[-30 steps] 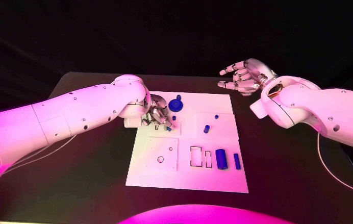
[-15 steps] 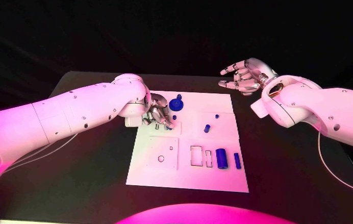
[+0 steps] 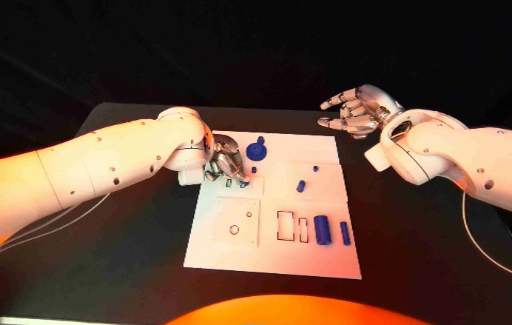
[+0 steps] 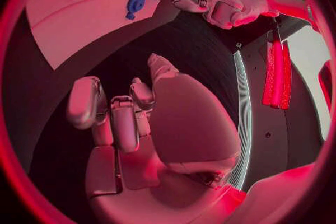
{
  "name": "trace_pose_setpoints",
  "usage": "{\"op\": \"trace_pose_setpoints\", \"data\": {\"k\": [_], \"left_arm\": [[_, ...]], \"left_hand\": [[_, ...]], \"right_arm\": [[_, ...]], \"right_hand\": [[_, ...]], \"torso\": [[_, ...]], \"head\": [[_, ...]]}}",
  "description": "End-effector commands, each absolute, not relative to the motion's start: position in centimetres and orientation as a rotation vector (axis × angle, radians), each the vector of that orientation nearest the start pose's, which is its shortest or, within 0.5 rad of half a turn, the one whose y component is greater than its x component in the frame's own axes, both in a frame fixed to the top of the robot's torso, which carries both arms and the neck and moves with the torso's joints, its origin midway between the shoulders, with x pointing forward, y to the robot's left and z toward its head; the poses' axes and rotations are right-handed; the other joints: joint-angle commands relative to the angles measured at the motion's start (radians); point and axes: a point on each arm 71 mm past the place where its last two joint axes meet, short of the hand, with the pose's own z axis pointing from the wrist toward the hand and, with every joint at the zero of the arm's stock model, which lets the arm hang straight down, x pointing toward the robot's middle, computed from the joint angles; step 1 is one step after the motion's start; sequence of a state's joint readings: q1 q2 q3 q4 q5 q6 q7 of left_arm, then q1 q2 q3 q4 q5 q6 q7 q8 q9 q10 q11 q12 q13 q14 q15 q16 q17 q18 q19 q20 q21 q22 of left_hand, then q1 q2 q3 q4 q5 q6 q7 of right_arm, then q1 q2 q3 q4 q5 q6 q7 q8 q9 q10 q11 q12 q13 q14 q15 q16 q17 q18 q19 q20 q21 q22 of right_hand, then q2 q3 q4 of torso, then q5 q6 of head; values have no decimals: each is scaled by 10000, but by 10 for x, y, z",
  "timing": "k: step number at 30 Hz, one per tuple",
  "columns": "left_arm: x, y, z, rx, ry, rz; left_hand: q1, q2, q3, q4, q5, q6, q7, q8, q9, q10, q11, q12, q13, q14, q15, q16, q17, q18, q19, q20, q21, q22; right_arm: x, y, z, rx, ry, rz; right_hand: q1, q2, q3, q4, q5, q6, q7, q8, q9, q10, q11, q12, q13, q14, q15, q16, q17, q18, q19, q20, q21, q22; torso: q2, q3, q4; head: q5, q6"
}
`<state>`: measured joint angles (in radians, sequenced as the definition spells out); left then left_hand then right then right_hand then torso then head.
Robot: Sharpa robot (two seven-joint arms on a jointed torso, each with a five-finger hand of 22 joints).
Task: Assemble the parts on the task board
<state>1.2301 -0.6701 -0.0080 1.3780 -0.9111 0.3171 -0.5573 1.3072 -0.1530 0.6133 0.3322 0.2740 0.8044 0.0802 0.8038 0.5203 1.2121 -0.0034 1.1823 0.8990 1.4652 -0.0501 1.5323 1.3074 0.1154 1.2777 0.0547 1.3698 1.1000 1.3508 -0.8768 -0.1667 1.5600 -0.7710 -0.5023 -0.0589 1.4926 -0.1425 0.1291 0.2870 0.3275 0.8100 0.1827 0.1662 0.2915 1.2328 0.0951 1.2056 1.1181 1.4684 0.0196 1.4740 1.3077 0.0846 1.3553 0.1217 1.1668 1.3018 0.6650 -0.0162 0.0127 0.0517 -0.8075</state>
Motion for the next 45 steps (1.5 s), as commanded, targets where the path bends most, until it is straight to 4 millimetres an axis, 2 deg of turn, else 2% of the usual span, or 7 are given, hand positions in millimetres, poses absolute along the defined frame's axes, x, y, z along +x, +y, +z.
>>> {"op": "trace_pose_setpoints", "data": {"k": [1,9,16,18,23,26,45], "left_arm": [[495,166,-217,-2959,24859,-5917],[490,174,-218,-3476,24627,-5989],[485,177,-220,-3058,23967,-5347],[484,177,-221,-2930,23764,-5159],[483,175,-221,-2614,23299,-4785],[482,174,-221,-2429,23022,-4574],[478,165,-227,-1502,23046,-3992]], "left_hand": [[-217,-25,1445,-1344,3,46,-105,171,1116,80,3,67,15,782,-87,70,1862,-169,81,-11,46,31],[-711,-199,2151,-1847,23,166,-153,278,1175,285,-48,145,148,867,-135,158,2076,-183,153,-51,90,110],[-1308,-432,2903,-2417,92,386,-240,364,1171,611,-140,265,358,985,-218,292,2408,-248,403,-131,246,428],[-1415,-454,3014,-2500,112,422,-254,375,1155,662,-153,280,390,996,-231,305,2440,-263,454,-144,280,500],[-1524,-472,3122,-2580,128,453,-267,390,1133,709,-167,298,422,1008,-244,321,2479,-280,514,-157,321,586],[-1552,-479,3154,-2606,130,461,-270,394,1122,722,-171,302,430,1011,-248,325,2489,-285,531,-161,333,611],[-1678,-495,3300,-2709,124,499,-286,423,1078,760,-188,303,433,1011,-262,324,2486,-296,573,-178,364,667]], "right_arm": [[494,-222,-157,4780,16529,8734],[494,-224,-158,4806,16544,8680],[494,-225,-158,4822,16518,8655],[494,-225,-158,4827,16485,8645],[495,-227,-157,4852,16394,8612],[495,-227,-157,4855,16325,8597],[495,-227,-157,4846,16249,8603]], "right_hand": [[-29,-80,47,6,50,40,-30,49,-12,12,-48,-54,-13,443,-60,-50,307,104,-47,-36,-63,-7],[-55,-97,76,9,125,40,-33,55,-16,15,-50,-57,-30,445,-64,-54,307,100,-36,-41,-61,-1],[-80,-110,114,11,210,40,-34,62,-20,11,-53,-66,-56,447,-67,-60,302,100,-30,-45,-67,-1],[-86,-114,124,11,231,40,-35,63,-22,13,-55,-64,-58,447,-68,-62,300,101,-32,-46,-76,-5],[-101,-125,150,10,284,38,-36,67,-25,0,-56,-79,-85,442,-70,-76,277,108,-44,-49,-110,-24],[-164,-175,263,14,387,3,-38,65,-44,-461,-61,-616,-736,349,-76,-254,-50,193,-252,-55,-534,-283],[-185,-193,318,14,430,4,-42,73,-49,-473,-66,-657,-794,342,-81,-277,-66,197,-263,-60,-574,-302]], "torso": [[2,-2,6],[-3,3,16],[-16,8,28],[-11,9,14],[-2,5,4],[0,-2,-1],[18,-12,-18]], "head": [[11,-23],[60,-75],[134,-130],[163,-119],[203,-146],[225,-134],[224,-207]]}}
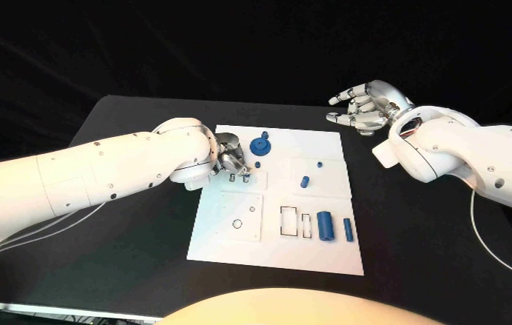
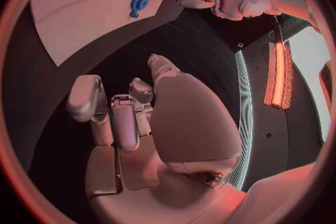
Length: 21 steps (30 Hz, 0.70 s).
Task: Assemble the parts on the task board
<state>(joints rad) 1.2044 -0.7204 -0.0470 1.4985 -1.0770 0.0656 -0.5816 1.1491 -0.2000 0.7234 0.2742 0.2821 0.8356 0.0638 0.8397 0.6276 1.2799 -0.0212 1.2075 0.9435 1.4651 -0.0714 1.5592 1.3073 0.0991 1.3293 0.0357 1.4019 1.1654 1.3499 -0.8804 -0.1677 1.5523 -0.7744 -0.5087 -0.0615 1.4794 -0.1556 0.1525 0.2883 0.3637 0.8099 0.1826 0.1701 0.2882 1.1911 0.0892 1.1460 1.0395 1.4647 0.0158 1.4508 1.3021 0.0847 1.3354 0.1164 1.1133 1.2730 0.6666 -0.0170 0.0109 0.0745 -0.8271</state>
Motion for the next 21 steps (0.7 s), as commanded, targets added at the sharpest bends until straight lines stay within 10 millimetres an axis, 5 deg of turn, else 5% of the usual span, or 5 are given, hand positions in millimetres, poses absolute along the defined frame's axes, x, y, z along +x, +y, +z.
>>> {"op": "trace_pose_setpoints", "data": {"k": [1,21], "left_arm": [[478,165,-227,-1474,23076,-3979],[474,165,-232,-1029,23660,-3772]], "left_hand": [[-103,-23,2209,-2136,39,188,-123,65,2,80,-11,46,-21,1013,-50,55,2489,-137,64,13,49,27],[-128,-23,2247,-2175,30,194,-127,69,-13,89,-14,43,-22,1013,-50,55,2490,-137,62,11,48,22]], "right_arm": [[495,-227,-157,4846,16252,8603],[495,-227,-157,4831,16290,8595]], "right_hand": [[-54,-62,84,0,68,5,-40,35,-16,-56,-7,-60,-8,379,-44,-45,-11,196,-63,-6,-38,-15],[-70,-68,115,2,102,12,-44,43,-17,-43,-10,-63,-22,381,-47,-50,-7,191,-50,-9,-26,-4]], "torso": [[-5,-4,1],[-4,-5,15]], "head": [[0,-30],[1,-113]]}}
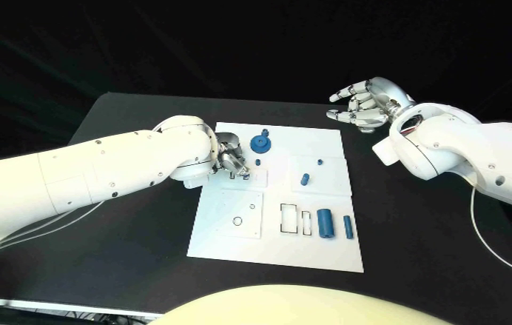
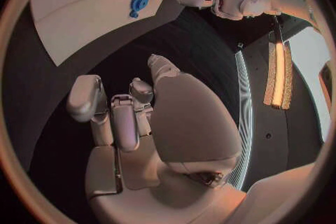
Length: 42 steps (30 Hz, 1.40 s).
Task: Assemble the parts on the task board
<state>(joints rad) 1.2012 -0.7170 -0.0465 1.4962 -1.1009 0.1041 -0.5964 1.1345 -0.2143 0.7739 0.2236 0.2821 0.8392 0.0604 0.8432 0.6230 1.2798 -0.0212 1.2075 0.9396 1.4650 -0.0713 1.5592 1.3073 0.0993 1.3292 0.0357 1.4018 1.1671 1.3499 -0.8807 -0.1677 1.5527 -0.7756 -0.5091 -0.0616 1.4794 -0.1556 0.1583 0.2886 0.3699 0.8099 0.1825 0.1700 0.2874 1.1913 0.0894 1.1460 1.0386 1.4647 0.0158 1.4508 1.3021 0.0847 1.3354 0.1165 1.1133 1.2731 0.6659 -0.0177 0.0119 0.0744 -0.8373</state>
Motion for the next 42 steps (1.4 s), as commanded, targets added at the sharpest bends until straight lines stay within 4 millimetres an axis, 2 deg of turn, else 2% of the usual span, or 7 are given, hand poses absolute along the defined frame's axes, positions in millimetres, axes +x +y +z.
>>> {"op": "trace_pose_setpoints", "data": {"k": [1,33,42], "left_arm": [[474,165,-232,-1009,23687,-3774],[473,164,-234,-814,23976,-3843],[475,164,-236,-779,24161,-3757]], "left_hand": [[18,120,1741,-1669,30,157,-92,34,33,90,-14,43,17,1014,-51,55,2490,-138,64,11,49,5],[-15,102,1776,-1732,23,165,-91,32,7,101,-15,39,22,1015,-50,56,2493,-148,85,10,65,44],[-384,-5,1553,-1701,-44,241,-125,80,-84,268,-24,147,211,1033,-45,81,2552,-153,86,17,62,62]], "right_arm": [[495,-227,-157,4826,16293,8595],[495,-226,-157,4798,16329,8596],[495,-226,-155,4807,16084,8625]], "right_hand": [[-72,-69,59,-1,44,12,-44,44,-9,-43,-11,-63,-13,381,-48,-50,-7,191,-49,-10,-26,-4],[-93,-83,98,-3,85,14,-47,51,-12,-31,-16,-71,-40,382,-52,-60,-13,188,-36,-14,-22,3],[-70,-92,176,-21,148,13,-53,57,-18,-5,-24,-63,-51,386,-60,-68,-13,182,-11,-21,-5,19]], "torso": [[2,2,5],[0,18,-6],[3,14,-4]], "head": [[2,-11],[19,-51],[9,-65]]}}
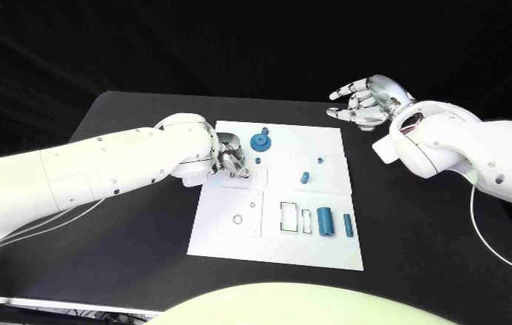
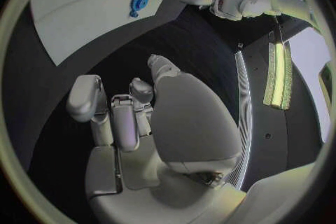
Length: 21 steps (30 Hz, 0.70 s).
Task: Assemble the parts on the task board
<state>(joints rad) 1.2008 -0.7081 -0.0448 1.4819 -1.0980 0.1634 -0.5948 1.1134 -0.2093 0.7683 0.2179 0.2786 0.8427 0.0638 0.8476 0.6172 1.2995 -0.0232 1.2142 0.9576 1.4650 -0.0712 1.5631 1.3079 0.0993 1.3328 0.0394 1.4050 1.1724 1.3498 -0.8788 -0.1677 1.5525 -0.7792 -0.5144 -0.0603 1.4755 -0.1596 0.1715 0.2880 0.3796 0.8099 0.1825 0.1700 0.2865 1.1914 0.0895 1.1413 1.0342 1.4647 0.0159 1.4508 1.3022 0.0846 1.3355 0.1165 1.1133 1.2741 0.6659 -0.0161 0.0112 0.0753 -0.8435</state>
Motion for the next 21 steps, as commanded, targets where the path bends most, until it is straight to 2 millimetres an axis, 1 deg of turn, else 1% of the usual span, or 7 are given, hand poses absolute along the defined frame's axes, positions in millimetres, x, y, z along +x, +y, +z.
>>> {"op": "trace_pose_setpoints", "data": {"k": [1,5,13,21], "left_arm": [[476,164,-236,-792,24159,-3749],[477,162,-236,-807,24167,-3742],[478,160,-237,-790,24216,-3740],[479,159,-238,-844,24246,-3729]], "left_hand": [[-207,-30,1590,-1620,-14,215,-165,39,-38,79,-8,78,31,1033,-49,41,2546,-153,51,-22,29,10],[-358,20,1478,-1516,-37,245,-190,50,-88,124,-24,97,74,1036,-61,45,2555,-148,37,-30,12,-14],[-524,39,1322,-1397,-51,277,-217,56,-148,161,-42,114,113,1039,-74,49,2566,-151,46,-41,10,-3],[-649,75,1202,-1286,-59,310,-236,58,-202,179,-54,122,142,1039,-85,49,2564,-152,50,-52,5,-2]], "right_arm": [[495,-226,-155,4809,16079,8624],[495,-226,-155,4813,16073,8626],[495,-226,-155,4817,16087,8622],[495,-226,-156,4816,16102,8616]], "right_hand": [[-32,-57,55,-13,64,12,-53,58,-10,-10,-25,-23,-20,383,-62,-74,-24,185,-17,-22,-21,0],[-32,-57,55,-13,64,12,-53,58,-10,-10,-25,-23,-20,383,-62,-74,-24,185,-17,-22,-21,0],[-36,-62,69,-11,84,10,-53,59,-11,-10,-26,-27,-29,385,-63,-73,-19,186,-18,-24,-29,-4],[-42,-71,87,-9,110,9,-53,60,-13,-11,-26,-32,-41,386,-64,-77,-21,187,-18,-26,-37,-8]], "torso": [[3,-4,1],[0,-4,1],[4,-6,-6],[4,-2,0]], "head": [[0,0],[-3,-1],[-7,-6],[-15,-18]]}}
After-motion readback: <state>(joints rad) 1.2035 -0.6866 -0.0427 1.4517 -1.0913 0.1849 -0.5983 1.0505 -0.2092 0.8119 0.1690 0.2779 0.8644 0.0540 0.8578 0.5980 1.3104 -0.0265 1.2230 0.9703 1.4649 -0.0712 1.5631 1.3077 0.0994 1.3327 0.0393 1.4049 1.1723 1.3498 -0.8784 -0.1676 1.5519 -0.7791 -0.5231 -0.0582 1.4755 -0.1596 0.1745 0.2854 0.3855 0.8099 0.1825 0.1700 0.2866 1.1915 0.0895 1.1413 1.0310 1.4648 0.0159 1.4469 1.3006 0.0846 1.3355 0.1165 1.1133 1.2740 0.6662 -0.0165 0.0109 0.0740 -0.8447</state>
